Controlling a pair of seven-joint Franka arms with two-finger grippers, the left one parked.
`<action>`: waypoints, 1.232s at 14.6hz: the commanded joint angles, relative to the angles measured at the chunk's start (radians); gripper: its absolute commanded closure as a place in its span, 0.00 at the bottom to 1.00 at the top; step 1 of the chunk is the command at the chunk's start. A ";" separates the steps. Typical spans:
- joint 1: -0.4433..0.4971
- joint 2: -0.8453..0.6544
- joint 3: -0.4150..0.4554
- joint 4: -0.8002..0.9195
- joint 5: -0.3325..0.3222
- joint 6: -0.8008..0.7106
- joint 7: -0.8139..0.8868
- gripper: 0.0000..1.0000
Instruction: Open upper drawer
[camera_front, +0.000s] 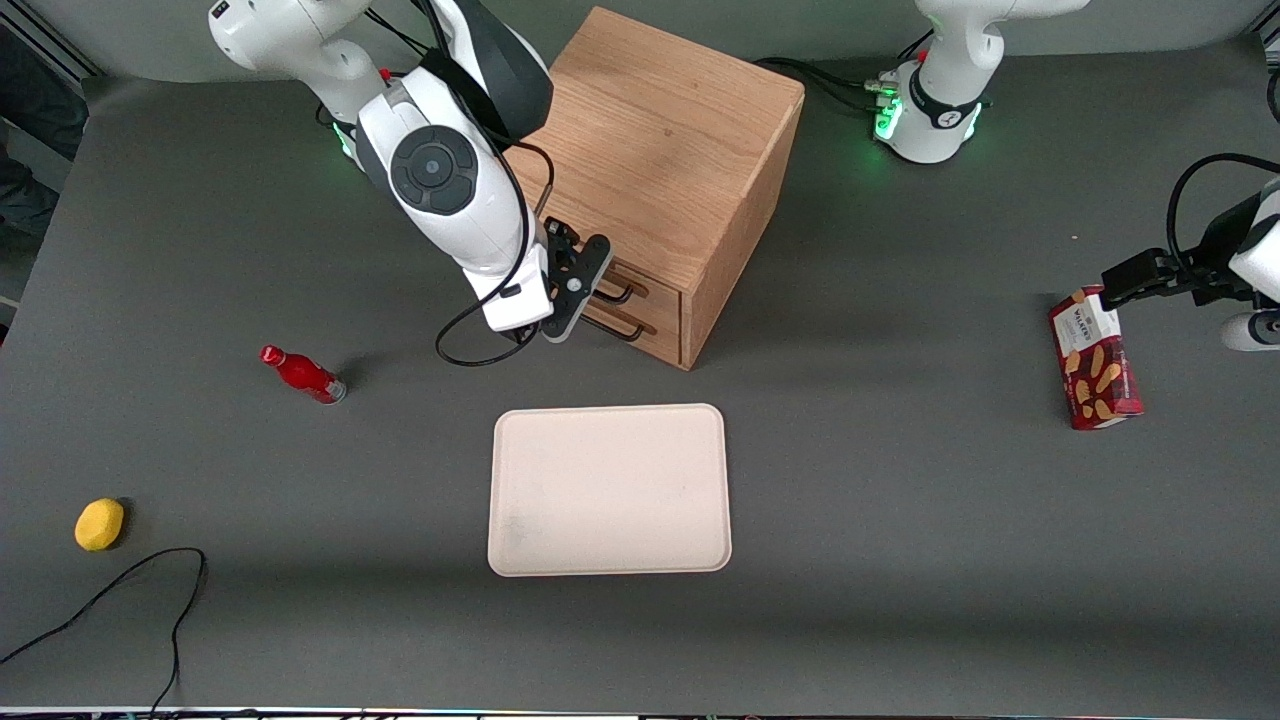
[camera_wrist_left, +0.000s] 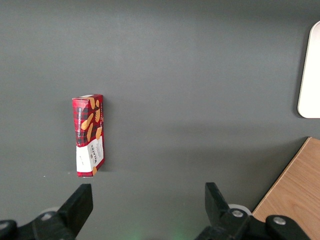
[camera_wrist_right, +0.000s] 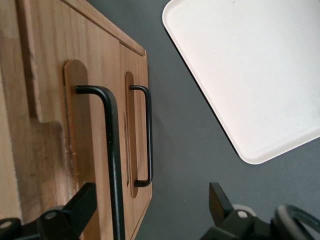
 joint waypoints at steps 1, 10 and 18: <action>0.007 -0.001 -0.007 -0.030 0.013 0.044 -0.030 0.00; 0.008 -0.001 -0.003 -0.056 0.013 0.075 -0.048 0.00; 0.008 0.011 -0.005 -0.085 0.011 0.116 -0.054 0.00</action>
